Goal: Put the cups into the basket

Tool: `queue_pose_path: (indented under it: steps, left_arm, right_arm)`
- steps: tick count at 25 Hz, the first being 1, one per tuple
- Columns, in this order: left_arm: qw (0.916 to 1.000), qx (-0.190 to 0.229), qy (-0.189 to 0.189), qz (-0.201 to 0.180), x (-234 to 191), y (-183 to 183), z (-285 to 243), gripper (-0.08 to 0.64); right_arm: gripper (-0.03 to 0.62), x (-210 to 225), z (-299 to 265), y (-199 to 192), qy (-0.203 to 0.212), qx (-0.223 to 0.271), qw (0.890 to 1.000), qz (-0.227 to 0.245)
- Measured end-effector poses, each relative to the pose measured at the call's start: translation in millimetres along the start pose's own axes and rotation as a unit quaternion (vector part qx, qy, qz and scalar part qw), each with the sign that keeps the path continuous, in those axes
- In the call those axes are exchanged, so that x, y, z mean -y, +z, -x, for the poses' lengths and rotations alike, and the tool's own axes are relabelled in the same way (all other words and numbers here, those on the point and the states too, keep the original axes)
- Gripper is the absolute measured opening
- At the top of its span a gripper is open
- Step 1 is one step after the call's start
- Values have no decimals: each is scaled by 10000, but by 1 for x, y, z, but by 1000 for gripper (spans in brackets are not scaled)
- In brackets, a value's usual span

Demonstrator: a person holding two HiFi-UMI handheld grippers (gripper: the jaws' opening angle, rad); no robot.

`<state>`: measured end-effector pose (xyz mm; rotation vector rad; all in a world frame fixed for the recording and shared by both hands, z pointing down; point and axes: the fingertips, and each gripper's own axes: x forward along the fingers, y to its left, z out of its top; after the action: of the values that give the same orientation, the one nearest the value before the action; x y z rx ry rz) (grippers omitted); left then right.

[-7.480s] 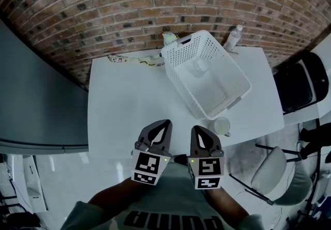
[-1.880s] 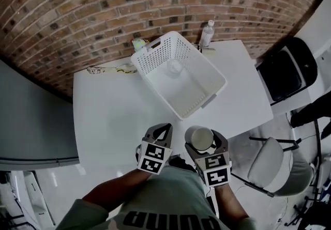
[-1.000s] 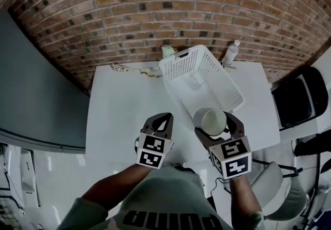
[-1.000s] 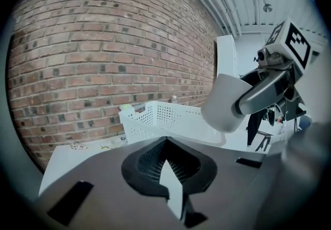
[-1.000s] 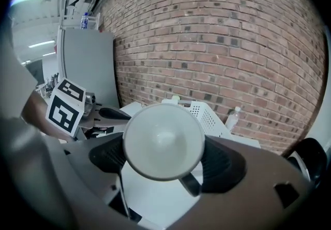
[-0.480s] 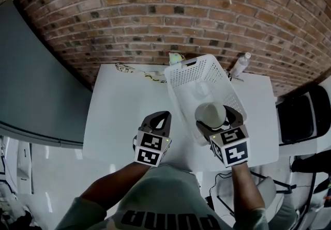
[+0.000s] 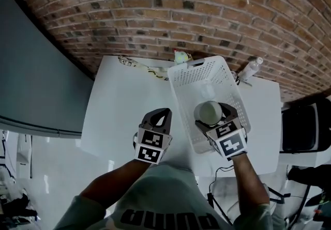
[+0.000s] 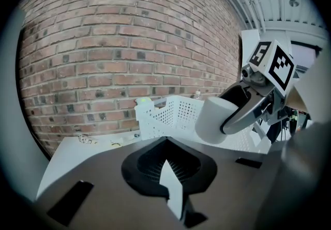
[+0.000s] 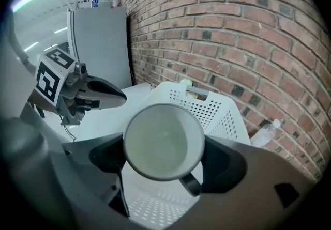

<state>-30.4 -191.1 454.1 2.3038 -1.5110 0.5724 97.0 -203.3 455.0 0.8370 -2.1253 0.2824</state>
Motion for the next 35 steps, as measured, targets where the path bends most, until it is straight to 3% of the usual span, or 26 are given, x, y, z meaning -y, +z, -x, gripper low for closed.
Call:
queue_pose_path:
  steps: [13, 28, 35]
  left_arm:
    - [9987, -376, 297, 167, -25, -16, -36, 3]
    - [9975, -636, 189, 229, -27, -31, -63, 3]
    - [9972, -700, 136, 207, -24, -34, -67, 3]
  right_arm:
    - [405, 5, -67, -30, 824, -761, 9917, 635]
    - [405, -6, -112, -82, 1542, -1622, 9568, 1853]
    - [405, -9, -126, -105, 1712, -1909, 9434, 2104]
